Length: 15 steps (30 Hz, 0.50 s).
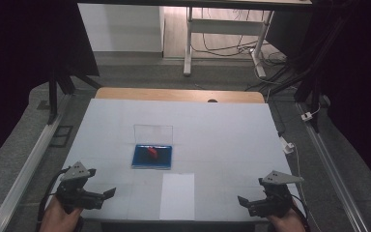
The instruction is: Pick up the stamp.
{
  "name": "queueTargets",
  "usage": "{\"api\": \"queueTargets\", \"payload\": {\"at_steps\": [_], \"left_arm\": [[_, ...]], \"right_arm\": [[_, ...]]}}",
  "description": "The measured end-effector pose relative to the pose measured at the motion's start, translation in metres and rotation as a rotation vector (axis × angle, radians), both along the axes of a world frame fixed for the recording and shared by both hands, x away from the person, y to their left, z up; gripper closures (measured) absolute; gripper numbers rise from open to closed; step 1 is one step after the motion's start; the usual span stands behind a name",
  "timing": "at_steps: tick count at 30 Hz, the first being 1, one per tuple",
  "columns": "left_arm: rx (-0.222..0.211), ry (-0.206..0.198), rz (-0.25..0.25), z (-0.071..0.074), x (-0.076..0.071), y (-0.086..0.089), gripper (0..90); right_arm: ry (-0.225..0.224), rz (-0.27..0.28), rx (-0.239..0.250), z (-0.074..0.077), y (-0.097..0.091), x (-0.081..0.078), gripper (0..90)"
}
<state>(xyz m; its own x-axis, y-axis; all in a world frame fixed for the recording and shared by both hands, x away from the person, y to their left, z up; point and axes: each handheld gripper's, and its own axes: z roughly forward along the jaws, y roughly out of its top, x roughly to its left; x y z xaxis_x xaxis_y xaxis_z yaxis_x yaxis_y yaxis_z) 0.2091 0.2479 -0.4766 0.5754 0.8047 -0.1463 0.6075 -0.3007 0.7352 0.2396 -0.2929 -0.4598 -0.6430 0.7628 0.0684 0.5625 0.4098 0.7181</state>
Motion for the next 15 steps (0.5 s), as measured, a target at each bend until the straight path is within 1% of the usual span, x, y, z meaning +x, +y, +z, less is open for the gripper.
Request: {"api": "queueTargets", "payload": {"at_steps": [3,8,13,15], "left_arm": [[0.001,-0.002,-0.008,0.0,0.003,-0.003,0.0],[0.015,-0.006,-0.017,0.001,0.011,-0.012,0.0],[0.012,-0.007,-0.019,0.001,0.019,-0.018,0.0],[0.022,-0.006,-0.024,0.001,0.023,-0.021,0.0]], "right_arm": [[0.001,-0.001,-0.002,0.0,0.0,0.0,0.0],[0.002,-0.001,-0.002,0.0,0.0,0.0,0.0],[0.002,0.004,-0.004,0.0,0.001,0.0,0.0],[0.001,0.004,-0.004,0.0,0.001,0.0,0.0]]}}
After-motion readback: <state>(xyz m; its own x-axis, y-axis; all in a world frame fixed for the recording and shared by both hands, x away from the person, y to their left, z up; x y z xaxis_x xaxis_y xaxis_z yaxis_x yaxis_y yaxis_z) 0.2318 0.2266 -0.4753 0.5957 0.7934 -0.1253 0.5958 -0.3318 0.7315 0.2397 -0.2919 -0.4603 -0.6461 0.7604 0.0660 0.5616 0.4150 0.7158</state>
